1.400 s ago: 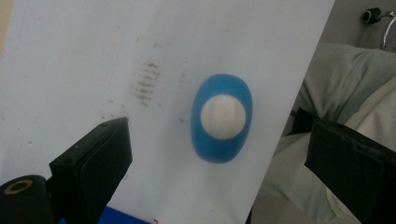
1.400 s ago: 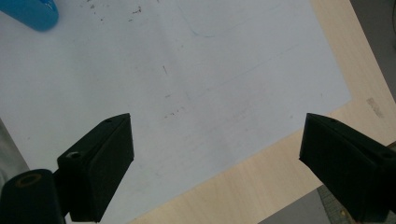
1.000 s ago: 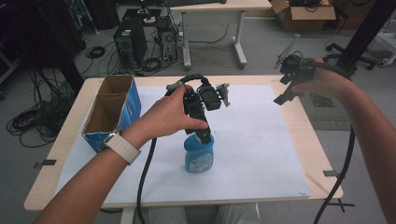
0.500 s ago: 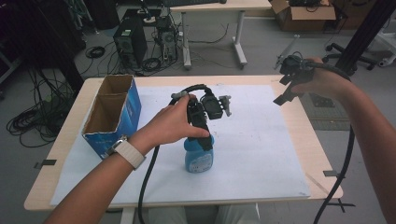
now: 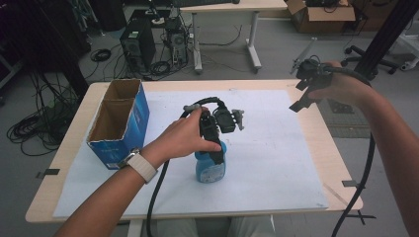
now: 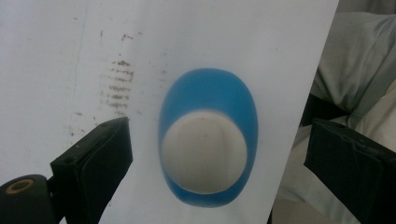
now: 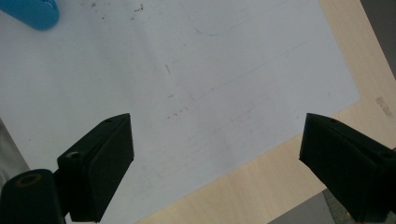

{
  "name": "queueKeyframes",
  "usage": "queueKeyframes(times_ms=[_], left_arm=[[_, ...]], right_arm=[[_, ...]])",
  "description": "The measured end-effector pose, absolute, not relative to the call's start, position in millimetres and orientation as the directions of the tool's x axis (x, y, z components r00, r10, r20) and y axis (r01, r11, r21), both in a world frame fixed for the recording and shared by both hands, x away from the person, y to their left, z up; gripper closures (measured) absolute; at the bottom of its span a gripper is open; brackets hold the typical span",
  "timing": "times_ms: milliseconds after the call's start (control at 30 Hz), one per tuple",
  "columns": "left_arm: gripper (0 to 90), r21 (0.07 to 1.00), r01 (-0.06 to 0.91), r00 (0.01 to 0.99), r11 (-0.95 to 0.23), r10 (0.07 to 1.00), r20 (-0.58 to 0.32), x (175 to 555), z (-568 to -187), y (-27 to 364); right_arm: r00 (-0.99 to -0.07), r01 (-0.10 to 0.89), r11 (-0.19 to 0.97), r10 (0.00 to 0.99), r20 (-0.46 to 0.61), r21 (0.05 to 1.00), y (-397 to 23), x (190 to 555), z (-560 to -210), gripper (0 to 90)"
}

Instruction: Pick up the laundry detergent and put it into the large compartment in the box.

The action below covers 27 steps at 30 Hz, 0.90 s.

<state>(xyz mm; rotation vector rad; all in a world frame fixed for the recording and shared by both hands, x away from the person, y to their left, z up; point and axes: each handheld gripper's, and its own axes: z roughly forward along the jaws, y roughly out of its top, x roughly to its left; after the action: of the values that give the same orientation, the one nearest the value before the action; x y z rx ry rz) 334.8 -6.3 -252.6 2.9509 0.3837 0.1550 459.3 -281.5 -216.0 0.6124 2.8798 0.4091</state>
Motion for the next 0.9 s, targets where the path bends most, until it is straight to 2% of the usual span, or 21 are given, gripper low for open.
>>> queueKeyframes(times_ms=[633, 900], left_arm=[[9.4, 0.156, 0.246, 0.963, -0.957, 0.26, 0.075, 338.0, -273.8, -4.9], [15.1, 0.161, 0.254, 0.961, -0.954, 0.268, 0.072, 340.7, -275.7, -3.6]], right_arm=[[-0.904, 0.369, 0.879, 0.415, -0.105, 0.301, -278.7, 460.1, -217.7, 9.8], [-0.904, 0.369, 0.879, 0.415, -0.104, 0.301, -278.5, 460.4, -217.9, 10.0]])
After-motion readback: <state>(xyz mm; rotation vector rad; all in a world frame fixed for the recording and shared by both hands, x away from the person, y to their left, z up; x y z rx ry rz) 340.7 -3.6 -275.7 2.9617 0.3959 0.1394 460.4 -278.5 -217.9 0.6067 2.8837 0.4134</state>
